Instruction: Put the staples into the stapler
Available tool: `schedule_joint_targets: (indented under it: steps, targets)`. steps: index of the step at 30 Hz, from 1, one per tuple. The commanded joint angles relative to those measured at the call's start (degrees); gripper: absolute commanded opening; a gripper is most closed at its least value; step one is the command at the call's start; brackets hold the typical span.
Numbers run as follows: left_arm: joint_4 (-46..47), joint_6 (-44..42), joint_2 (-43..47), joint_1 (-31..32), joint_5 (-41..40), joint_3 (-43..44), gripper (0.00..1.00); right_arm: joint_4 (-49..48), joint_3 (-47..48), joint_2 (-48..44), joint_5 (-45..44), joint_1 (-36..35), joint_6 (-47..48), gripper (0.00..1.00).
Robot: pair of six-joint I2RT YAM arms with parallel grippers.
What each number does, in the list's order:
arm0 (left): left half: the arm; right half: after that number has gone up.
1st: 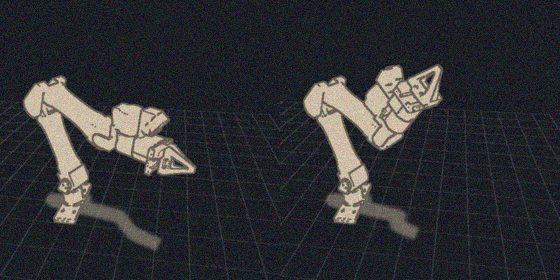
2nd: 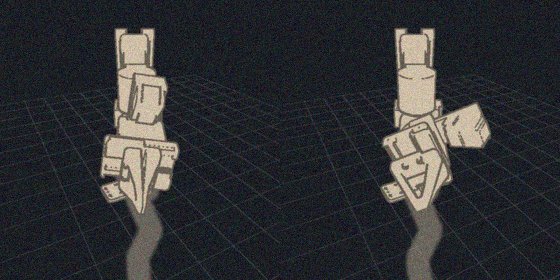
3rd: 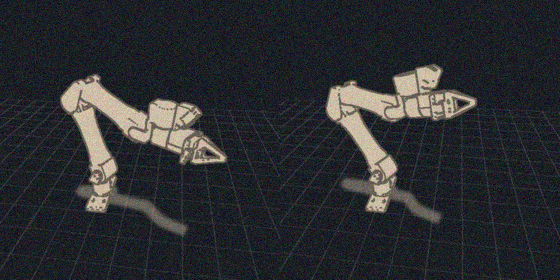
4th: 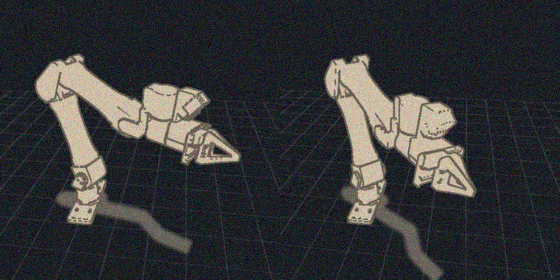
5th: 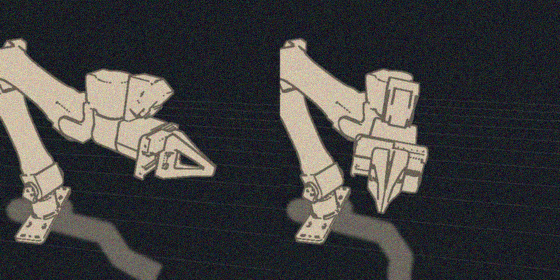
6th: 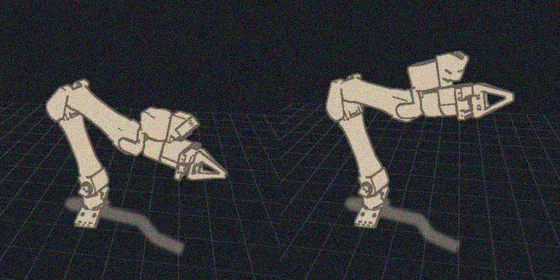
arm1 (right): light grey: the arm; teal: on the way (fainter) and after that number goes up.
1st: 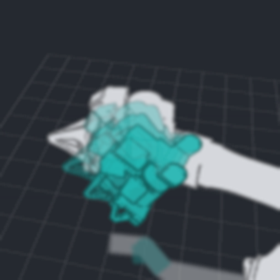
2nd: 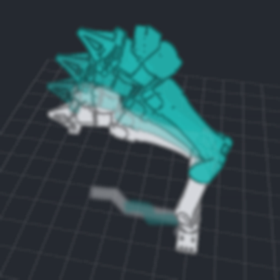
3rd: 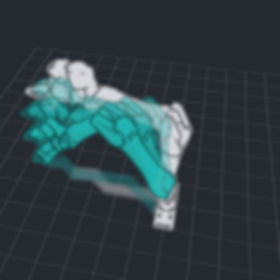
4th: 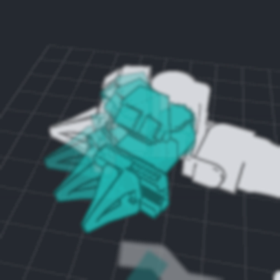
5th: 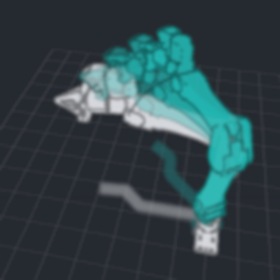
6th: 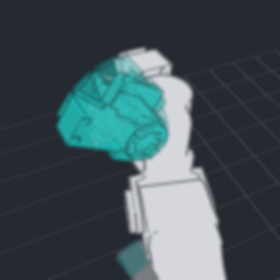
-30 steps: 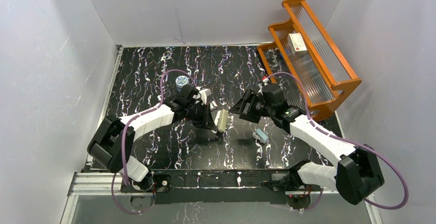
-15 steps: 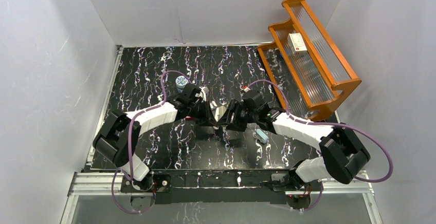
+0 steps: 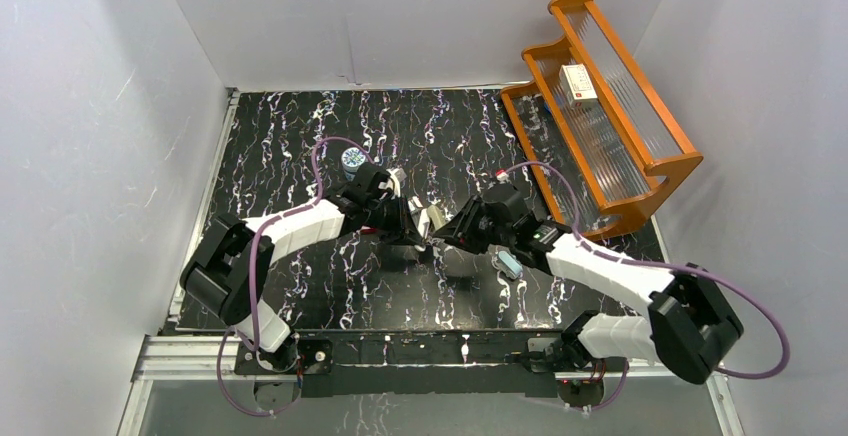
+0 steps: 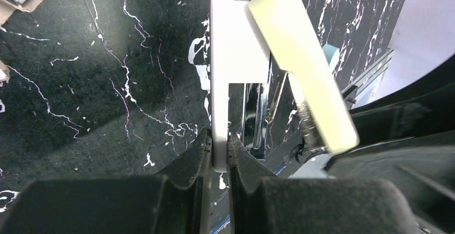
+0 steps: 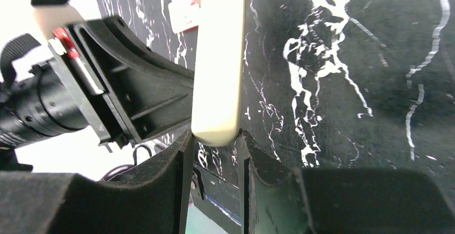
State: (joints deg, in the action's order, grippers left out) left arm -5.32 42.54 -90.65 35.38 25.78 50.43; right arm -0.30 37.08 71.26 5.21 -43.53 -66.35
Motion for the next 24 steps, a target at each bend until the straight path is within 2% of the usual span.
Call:
schedule_joint_targets:
  steps: [1,7,24]
  targets:
    - [-0.1,-4.3,2.8,0.2,2.0,-1.6,0.00,4.3,0.0,-5.9,-10.8,0.6,-2.6,0.29]
    - [0.8,-9.7,6.1,0.2,4.8,-3.0,0.00,9.3,0.8,-9.6,-16.8,2.7,-2.1,0.30]
    - [2.4,-11.5,7.2,0.2,13.5,-2.9,0.00,6.2,2.9,-5.1,-21.8,5.0,-0.8,0.32]
